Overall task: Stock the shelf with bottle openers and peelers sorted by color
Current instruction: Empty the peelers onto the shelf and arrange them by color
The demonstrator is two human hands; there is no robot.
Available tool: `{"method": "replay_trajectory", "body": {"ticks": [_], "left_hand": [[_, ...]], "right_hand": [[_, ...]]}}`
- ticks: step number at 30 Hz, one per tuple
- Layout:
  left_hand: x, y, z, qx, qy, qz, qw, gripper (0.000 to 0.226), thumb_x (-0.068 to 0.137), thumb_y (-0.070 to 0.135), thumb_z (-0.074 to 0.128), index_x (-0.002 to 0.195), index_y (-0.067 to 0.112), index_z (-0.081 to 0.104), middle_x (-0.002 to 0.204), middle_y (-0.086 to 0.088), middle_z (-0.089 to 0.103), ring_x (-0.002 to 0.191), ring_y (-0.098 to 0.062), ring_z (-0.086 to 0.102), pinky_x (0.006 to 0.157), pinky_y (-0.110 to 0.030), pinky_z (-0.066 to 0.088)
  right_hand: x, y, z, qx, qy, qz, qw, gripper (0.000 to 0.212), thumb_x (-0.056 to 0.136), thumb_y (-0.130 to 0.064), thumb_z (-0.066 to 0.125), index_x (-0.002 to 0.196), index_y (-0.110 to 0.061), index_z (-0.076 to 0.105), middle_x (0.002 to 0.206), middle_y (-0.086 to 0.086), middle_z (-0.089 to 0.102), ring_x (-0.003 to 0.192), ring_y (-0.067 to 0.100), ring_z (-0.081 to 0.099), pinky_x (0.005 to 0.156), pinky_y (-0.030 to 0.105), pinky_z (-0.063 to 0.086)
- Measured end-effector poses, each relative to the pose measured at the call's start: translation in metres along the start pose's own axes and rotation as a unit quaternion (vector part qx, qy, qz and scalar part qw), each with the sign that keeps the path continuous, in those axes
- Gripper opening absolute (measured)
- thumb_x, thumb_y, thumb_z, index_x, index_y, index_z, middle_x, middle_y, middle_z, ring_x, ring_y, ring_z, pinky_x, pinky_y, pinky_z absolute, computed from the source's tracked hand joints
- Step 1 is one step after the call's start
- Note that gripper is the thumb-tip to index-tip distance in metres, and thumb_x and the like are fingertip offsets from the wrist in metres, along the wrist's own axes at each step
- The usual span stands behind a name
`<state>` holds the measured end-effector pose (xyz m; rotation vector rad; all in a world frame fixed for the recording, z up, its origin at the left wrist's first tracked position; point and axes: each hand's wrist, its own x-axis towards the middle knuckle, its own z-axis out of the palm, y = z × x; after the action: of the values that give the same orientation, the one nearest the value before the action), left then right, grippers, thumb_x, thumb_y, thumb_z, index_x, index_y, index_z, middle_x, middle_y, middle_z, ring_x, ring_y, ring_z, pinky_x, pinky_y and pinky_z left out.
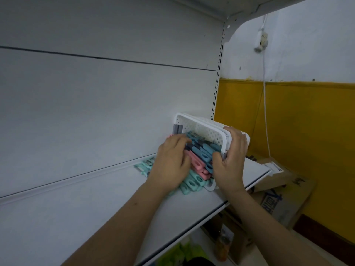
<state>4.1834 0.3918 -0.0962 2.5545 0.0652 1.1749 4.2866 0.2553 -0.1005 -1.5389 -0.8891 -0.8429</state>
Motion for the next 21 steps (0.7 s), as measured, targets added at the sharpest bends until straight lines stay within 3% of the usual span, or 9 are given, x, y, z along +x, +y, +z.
{"method": "replay_trajectory", "body": {"ticks": [4,7,9,14,17,21], "left_hand": [[0.044,0.008,0.02,0.015,-0.146,0.073,0.987,0.044,0.083,0.028,0.043,0.123,0.021,0.06,0.121,0.001,0.062,0.116,-0.019,0.052,0.107,-0.042,0.036],[0.071,0.012,0.038,0.004,-0.268,0.107,0.957,0.046,0.087,0.03,0.053,0.132,0.024,0.056,0.132,-0.001,0.059,0.121,-0.022,0.052,0.108,-0.043,0.037],[0.081,0.012,0.042,0.052,-0.31,0.122,0.941,0.053,0.089,0.04,0.05,0.14,0.023,0.051,0.139,-0.003,0.051,0.124,-0.023,0.048,0.106,-0.041,0.035],[0.068,-0.002,0.021,0.148,-0.271,0.158,0.938,0.057,0.084,0.06,0.03,0.113,0.027,0.067,0.11,0.004,0.046,0.106,-0.013,0.045,0.101,-0.041,0.027],[0.041,-0.021,0.003,0.143,-0.223,0.193,0.945,0.048,0.094,0.057,0.039,0.106,0.02,0.066,0.124,-0.001,0.054,0.116,-0.018,0.047,0.111,-0.04,0.028],[0.008,-0.034,-0.028,0.097,-0.213,0.148,0.961,0.037,0.098,0.053,0.044,0.11,0.019,0.051,0.103,0.002,0.057,0.092,-0.014,0.051,0.087,-0.038,0.046]], "right_hand": [[0.0,0.0,-0.001,0.003,-0.004,-0.011,1.0,0.063,0.067,-0.01,0.045,0.129,-0.006,0.048,0.128,0.006,0.049,0.123,0.029,0.043,0.105,0.064,0.033],[0.0,0.0,-0.001,-0.001,-0.001,-0.009,1.0,0.064,0.066,-0.012,0.046,0.129,-0.006,0.048,0.128,0.006,0.049,0.124,0.029,0.044,0.106,0.063,0.033],[-0.001,0.001,0.0,-0.005,0.001,-0.009,1.0,0.065,0.066,-0.012,0.045,0.13,-0.006,0.048,0.129,0.007,0.049,0.124,0.029,0.043,0.107,0.062,0.033],[-0.003,0.0,0.0,-0.006,-0.005,-0.009,1.0,0.064,0.067,-0.016,0.044,0.13,-0.005,0.048,0.129,0.008,0.048,0.124,0.029,0.042,0.106,0.063,0.033],[-0.001,0.0,-0.001,-0.011,-0.002,-0.016,1.0,0.061,0.068,-0.013,0.047,0.128,-0.005,0.048,0.126,0.009,0.049,0.12,0.029,0.043,0.102,0.059,0.037],[0.0,0.002,-0.001,-0.019,-0.009,-0.022,1.0,0.059,0.069,-0.009,0.052,0.127,-0.005,0.048,0.126,0.009,0.049,0.119,0.028,0.043,0.1,0.056,0.039]]}}
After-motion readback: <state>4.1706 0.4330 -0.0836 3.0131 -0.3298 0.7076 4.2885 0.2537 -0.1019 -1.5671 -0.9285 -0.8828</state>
